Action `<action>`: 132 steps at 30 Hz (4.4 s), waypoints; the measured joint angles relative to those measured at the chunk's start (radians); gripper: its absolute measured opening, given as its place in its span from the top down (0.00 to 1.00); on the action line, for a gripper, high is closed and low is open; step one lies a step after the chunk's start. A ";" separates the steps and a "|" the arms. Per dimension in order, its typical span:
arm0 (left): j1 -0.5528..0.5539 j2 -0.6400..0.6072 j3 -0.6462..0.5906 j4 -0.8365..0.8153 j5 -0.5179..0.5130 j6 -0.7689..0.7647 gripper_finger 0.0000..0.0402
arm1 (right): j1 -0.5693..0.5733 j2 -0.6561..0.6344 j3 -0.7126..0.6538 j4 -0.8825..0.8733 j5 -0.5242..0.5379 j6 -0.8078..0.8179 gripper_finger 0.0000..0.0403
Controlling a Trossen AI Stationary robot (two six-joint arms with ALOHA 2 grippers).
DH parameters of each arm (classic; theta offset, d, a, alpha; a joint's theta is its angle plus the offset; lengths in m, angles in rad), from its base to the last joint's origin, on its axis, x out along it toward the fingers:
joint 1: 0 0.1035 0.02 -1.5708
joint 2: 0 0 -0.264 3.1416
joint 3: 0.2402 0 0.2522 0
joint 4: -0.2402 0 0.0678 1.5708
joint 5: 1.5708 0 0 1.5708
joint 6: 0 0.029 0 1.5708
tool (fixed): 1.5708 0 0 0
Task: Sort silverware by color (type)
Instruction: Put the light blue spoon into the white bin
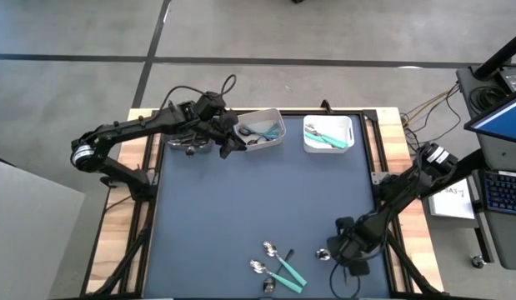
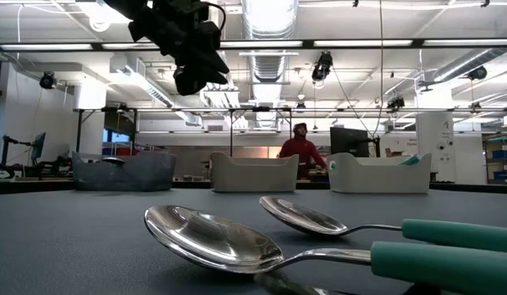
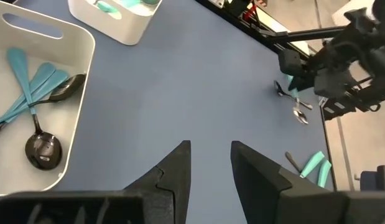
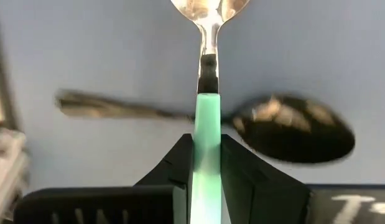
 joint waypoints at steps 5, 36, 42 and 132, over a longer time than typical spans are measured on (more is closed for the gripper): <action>0.000 0.000 0.000 0.000 0.000 0.000 0.76 | -0.017 -0.098 0.030 -0.039 0.179 0.031 0.89; 0.001 0.000 0.000 0.079 -0.017 0.087 0.76 | -1.259 -0.259 0.106 -0.145 0.674 -0.922 0.89; 0.001 0.000 0.000 0.069 -0.017 0.087 0.76 | -1.260 -0.162 0.106 -0.147 0.684 -0.876 0.86; -0.864 0.870 0.544 0.185 -0.322 0.063 0.76 | -0.217 -0.264 0.097 -0.324 0.383 0.368 0.77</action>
